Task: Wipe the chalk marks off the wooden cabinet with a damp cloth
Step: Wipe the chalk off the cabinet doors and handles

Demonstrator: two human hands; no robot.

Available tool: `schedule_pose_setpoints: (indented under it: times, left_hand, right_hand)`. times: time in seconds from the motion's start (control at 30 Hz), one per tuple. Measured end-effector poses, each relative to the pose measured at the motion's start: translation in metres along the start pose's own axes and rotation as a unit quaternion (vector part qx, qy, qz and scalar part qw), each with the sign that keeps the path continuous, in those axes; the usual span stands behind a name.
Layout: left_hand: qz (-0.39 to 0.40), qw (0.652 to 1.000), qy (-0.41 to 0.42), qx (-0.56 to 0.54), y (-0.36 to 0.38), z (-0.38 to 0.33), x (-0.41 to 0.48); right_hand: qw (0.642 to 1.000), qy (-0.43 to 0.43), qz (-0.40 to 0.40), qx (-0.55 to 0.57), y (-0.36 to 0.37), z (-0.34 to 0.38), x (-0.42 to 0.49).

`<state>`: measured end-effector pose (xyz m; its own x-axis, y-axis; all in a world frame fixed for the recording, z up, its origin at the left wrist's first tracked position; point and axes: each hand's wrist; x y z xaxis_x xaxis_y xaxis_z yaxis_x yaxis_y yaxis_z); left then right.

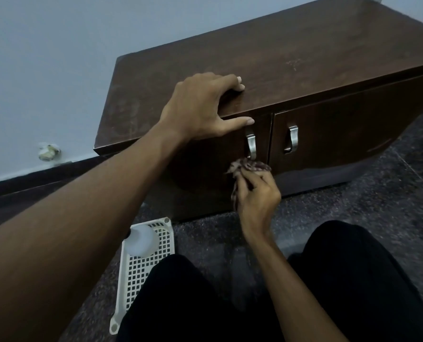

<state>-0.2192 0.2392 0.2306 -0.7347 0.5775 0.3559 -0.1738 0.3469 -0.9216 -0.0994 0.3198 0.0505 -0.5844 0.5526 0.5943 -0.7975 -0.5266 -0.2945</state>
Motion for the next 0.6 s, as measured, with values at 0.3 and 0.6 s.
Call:
schedule_pose_setpoints:
  times: [0.3,0.6]
  left_hand:
    - [0.001,1.0,0.008,0.002,-0.001,-0.001,0.0]
    - [0.003,1.0,0.002,0.001,-0.001,-0.003,0.0]
  right_hand:
    - [0.976,0.15,-0.122,0.101,-0.011,-0.003,0.018]
    - [0.989,0.123,-0.016,0.075,0.002,-0.014,-0.008]
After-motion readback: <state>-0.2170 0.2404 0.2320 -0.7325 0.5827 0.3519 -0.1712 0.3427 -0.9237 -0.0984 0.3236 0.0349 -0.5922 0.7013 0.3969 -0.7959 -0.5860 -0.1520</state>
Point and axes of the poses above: each hand's wrist, its own x-axis towards the middle knuckle, its own y-axis out of the palm, z = x × y, and after that the axes turned 11 degrees about -y, right-handed
